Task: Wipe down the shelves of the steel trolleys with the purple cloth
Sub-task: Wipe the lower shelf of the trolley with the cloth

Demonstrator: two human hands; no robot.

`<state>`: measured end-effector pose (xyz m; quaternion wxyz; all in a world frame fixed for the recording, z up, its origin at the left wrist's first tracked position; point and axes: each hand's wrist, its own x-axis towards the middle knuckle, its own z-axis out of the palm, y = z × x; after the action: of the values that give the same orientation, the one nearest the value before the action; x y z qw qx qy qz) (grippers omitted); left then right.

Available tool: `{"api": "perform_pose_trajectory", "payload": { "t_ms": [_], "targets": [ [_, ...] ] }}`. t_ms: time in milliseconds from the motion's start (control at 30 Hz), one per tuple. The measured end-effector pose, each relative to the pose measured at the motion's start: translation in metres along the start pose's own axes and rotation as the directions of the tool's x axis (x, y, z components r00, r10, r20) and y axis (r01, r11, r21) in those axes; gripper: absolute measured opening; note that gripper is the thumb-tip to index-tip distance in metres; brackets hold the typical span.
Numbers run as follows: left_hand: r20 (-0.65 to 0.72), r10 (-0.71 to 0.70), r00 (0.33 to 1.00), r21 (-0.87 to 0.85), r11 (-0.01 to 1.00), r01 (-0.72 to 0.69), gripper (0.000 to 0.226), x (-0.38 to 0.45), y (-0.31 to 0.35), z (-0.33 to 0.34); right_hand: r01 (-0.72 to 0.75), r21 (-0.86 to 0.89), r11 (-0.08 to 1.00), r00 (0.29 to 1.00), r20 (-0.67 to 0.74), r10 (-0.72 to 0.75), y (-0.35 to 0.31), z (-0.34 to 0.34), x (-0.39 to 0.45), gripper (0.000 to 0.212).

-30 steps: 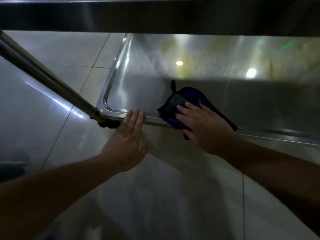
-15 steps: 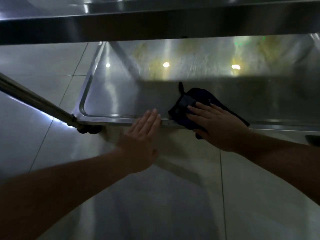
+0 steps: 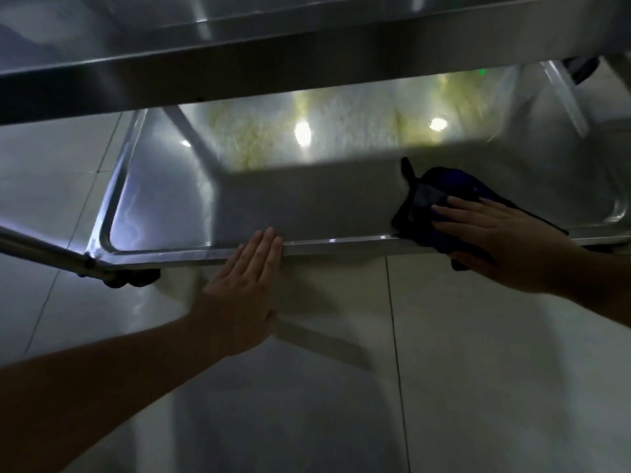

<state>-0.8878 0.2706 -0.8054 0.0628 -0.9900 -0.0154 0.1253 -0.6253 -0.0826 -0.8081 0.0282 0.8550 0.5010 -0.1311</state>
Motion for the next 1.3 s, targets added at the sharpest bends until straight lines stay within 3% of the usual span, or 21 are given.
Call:
{"api": "perform_pose_trajectory", "payload": {
  "t_ms": [67,300,467,633,800,900,1033,1300],
  "targets": [
    [0.003,-0.014,1.0,-0.021,1.0,0.014,0.108,0.005,0.015,-0.01,-0.001,0.021,1.0,1.0,-0.006,0.001,0.004,0.0,-0.006,0.066],
    [-0.086,0.21,0.974,-0.095,0.971,-0.218,0.109,0.072,0.1,-0.032,0.032,0.047,0.998,0.998,-0.054,-0.03,0.004,0.004,-0.006,0.067],
    [-0.047,0.099,0.994,-0.195,0.975,-0.106,0.111,0.11,0.155,-0.027,0.025,0.053,0.998,0.995,-0.098,-0.02,0.014,0.01,-0.013,0.062],
    [-0.097,0.079,0.992,-0.22,0.97,-0.099,0.116,0.108,0.157,-0.023,-0.146,0.095,0.985,0.98,-0.123,0.157,0.063,0.021,-0.059,0.064],
    [-0.095,0.042,0.995,-0.188,0.98,-0.059,0.115,0.108,0.17,-0.033,-0.368,0.157,0.917,0.91,-0.142,0.389,0.082,0.025,-0.08,0.063],
    [-0.176,0.11,0.978,-0.199,0.969,-0.144,0.111,0.114,0.189,-0.037,-0.409,0.169,0.897,0.887,-0.156,0.434,0.073,0.028,-0.076,0.063],
    [-0.171,0.14,0.975,-0.197,0.965,-0.173,0.11,0.122,0.201,-0.033,-0.458,0.193,0.868,0.861,-0.148,0.487,0.068,0.033,-0.072,0.064],
    [-0.155,0.173,0.973,-0.304,0.928,-0.214,0.109,0.126,0.189,-0.031,-0.644,0.293,0.706,0.717,-0.089,0.691,0.099,0.014,-0.008,0.063]
  ]
}}
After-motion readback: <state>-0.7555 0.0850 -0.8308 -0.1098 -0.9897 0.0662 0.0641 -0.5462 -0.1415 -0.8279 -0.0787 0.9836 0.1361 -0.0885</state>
